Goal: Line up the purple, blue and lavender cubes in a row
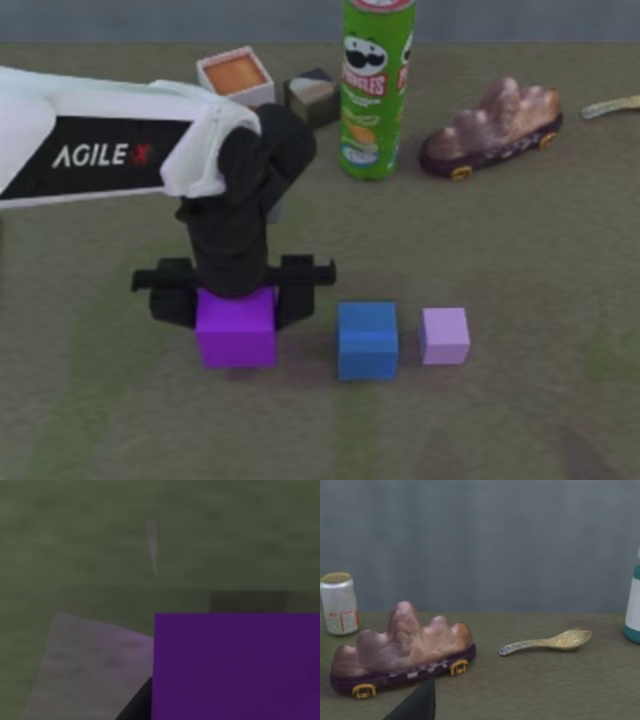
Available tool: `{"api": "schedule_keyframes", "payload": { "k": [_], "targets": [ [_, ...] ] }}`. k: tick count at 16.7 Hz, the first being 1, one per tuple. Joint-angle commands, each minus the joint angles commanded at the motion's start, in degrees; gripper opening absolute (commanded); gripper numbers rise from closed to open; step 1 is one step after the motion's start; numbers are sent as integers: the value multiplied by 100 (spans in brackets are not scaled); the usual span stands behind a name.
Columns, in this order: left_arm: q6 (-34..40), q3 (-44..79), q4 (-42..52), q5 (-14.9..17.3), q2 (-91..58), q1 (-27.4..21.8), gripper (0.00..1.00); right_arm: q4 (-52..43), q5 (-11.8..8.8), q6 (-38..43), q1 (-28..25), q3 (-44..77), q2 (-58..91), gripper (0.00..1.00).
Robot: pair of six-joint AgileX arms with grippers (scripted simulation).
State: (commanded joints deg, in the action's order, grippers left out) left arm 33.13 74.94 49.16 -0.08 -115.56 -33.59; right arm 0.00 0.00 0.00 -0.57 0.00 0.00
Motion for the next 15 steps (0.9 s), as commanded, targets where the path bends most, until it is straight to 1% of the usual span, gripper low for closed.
{"api": "schedule_keyframes", "payload": {
  "k": [13, 14, 15],
  "targets": [
    [0, 0, 0, 0, 0, 0, 98, 0, 0, 0, 0, 0, 0, 100],
    [0, 0, 0, 0, 0, 0, 100, 0, 0, 0, 0, 0, 0, 100],
    [0, 0, 0, 0, 0, 0, 100, 0, 0, 0, 0, 0, 0, 100]
  ]
}}
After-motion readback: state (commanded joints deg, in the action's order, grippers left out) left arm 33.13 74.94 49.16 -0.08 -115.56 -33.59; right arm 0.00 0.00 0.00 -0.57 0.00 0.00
